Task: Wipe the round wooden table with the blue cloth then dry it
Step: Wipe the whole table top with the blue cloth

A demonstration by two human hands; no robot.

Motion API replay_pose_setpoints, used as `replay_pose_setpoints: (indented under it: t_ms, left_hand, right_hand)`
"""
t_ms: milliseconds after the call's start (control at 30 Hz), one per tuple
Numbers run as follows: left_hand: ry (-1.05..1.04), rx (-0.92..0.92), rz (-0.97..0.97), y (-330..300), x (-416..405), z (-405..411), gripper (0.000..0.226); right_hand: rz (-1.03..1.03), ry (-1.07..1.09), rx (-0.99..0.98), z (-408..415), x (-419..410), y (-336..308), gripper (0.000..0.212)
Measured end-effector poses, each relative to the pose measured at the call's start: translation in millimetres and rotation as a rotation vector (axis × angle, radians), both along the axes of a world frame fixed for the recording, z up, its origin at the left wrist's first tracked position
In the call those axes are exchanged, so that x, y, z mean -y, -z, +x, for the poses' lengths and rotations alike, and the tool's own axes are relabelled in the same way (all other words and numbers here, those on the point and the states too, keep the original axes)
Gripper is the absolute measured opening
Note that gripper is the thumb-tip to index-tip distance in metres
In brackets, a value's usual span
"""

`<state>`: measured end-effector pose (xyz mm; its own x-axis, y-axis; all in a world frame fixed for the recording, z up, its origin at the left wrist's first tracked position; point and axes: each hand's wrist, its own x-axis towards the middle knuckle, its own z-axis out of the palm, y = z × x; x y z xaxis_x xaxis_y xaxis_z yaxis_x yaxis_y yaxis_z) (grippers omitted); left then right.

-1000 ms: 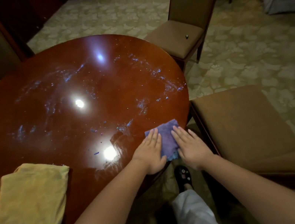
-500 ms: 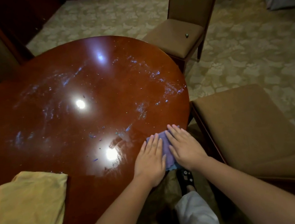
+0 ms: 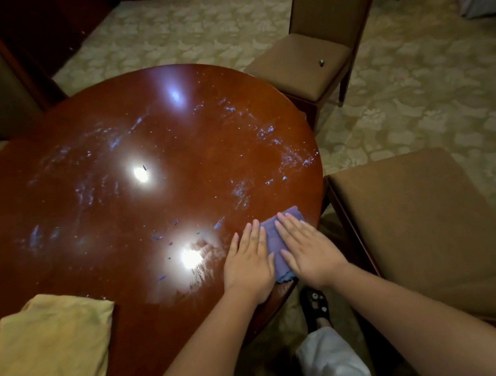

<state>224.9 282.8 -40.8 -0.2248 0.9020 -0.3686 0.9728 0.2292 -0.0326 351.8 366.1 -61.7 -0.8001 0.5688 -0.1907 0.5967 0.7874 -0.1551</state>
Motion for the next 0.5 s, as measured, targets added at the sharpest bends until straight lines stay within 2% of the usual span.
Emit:
replay_pose_setpoints:
  t_ms: [67,200,267,333,400,500]
  left_hand:
    - [-0.020,-0.022,0.006,-1,-5,0,0.058]
    - [-0.011,-0.046,0.002,5,6,7,0.057]
    - [-0.007,-0.038,0.004,8,6,6,0.057]
    - [-0.020,-0.024,0.031,5,-3,-1,0.058]
    - [-0.025,0.006,0.109,2,-13,-10,0.054]
    - [-0.095,0.091,0.300,-2,-21,-20,0.035]
  right_hand:
    - [-0.031,-0.034,0.004,-2,-6,-2,0.079]
    - [-0.060,0.037,0.031,4,11,17,0.074]
    - [-0.010,0.030,0.009,2,8,14,0.069]
    - [0.017,-0.031,-0.001,-6,-6,4,0.077]
    - [-0.012,-0.048,0.028,-12,-17,1,0.088]
    - [-0.015,-0.068,0.037,-11,-15,4,0.084]
